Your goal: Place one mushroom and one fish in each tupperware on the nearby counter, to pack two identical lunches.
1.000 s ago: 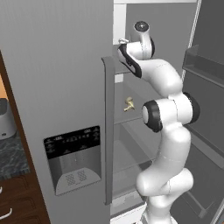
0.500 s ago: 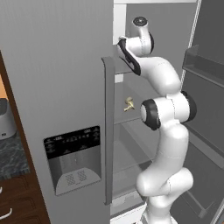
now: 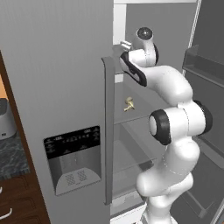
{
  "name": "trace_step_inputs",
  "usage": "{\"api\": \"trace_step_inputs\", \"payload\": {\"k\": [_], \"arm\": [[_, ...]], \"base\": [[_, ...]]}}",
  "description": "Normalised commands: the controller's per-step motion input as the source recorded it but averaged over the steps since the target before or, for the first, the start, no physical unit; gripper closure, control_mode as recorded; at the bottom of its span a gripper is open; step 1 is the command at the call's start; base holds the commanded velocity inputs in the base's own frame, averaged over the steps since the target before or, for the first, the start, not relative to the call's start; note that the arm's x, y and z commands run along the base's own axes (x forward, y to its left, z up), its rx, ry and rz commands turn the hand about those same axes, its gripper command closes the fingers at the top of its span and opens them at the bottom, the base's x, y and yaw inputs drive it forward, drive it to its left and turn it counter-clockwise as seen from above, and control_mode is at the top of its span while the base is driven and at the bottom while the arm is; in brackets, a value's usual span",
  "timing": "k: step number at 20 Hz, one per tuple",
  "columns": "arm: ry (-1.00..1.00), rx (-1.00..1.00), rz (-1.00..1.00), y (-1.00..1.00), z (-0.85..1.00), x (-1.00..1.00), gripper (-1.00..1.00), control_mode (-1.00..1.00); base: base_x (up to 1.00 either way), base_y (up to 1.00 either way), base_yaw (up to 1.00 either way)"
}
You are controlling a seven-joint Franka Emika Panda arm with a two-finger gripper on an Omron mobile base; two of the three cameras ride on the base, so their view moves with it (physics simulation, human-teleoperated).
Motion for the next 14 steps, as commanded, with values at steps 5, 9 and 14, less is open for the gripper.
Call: {"api": "trace_step_inputs", "payload": {"k": [5,9,14], "arm": [[-0.01,0.00,0.02,0.16,0.35,-0.75,1.00,-1.00],[0.00,0.00,0.07,0.21,0.21,-0.84,1.00,-1.00],[0.00,-0.02,0.12,0.11,0.10,-0.96,1.00,-1.00]], "base": [[0.00,0.00,0.00],[0.00,0.00,0.00],[0.00,0.00,0.00]]}}
